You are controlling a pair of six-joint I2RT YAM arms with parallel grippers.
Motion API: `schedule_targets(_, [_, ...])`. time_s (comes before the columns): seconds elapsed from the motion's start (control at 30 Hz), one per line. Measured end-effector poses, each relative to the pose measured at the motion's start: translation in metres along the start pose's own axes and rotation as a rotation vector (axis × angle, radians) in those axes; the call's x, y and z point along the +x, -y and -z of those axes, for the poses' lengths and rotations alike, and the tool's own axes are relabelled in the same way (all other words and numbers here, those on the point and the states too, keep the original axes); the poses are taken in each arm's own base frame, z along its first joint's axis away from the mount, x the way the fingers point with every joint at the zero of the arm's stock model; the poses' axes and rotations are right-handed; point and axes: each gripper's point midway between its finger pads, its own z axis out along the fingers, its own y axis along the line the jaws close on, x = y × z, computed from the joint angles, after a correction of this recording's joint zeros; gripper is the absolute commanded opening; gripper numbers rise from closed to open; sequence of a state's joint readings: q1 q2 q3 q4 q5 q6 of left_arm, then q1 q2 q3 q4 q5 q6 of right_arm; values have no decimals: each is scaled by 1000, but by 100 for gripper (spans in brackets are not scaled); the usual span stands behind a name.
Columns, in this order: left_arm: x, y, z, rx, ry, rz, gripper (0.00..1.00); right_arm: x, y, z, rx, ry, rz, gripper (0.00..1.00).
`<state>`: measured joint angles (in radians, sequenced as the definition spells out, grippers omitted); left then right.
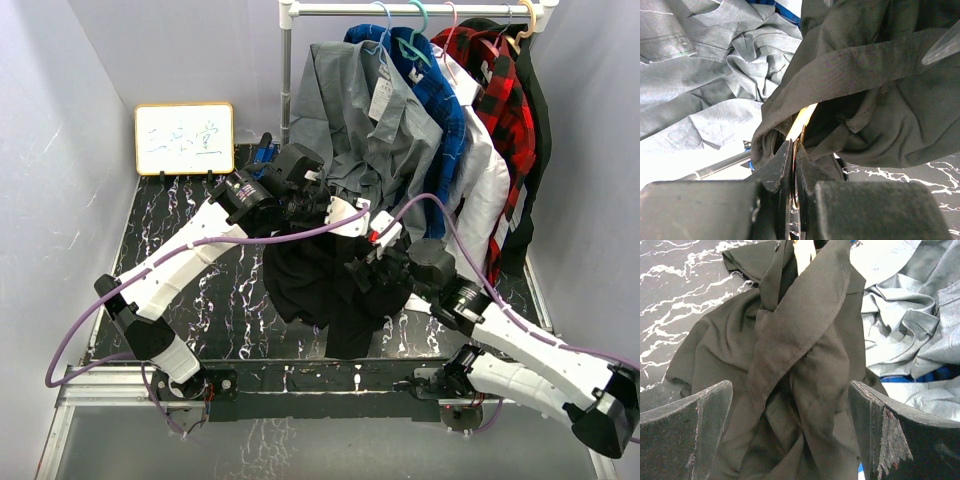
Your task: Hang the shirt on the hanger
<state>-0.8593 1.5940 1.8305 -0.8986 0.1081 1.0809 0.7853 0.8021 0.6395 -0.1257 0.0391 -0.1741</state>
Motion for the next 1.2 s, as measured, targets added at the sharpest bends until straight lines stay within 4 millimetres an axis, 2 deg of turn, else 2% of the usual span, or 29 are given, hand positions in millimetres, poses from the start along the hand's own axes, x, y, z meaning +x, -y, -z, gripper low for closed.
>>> schedule_targets(0.13, [-1, 0, 0, 1, 3, 1, 0, -2, 0, -19, 4, 20, 12, 98])
schedule_targets(0.23, [-1, 0, 0, 2, 4, 2, 0, 2, 0, -26, 12, 30, 15, 94])
schedule_targets(0.3, [-1, 0, 0, 2, 4, 4, 0, 7, 1, -31, 20, 30, 15, 82])
schedule_targets(0.4, [-1, 0, 0, 2, 4, 5, 0, 16, 4, -37, 45, 13, 13, 58])
schedule_targets(0.53, [-2, 2, 0, 9, 12, 11, 0, 26, 12, -40, 99, -16, -5, 54])
schedule_targets(0.6, [-3, 3, 0, 12, 15, 13, 0, 25, 14, -39, 111, -10, -19, 47])
schedule_targets(0.8, [-4, 5, 0, 22, 22, 22, 0, 24, 10, -36, 97, 9, -68, 0])
schedule_targets(1.0, [-8, 1, 9, 13, 30, 35, 0, 20, -4, -37, 32, 27, -90, 0])
schedule_targets(1.2, [-19, -13, 30, -29, 56, 47, 0, -4, -2, -35, 32, 87, -122, 0])
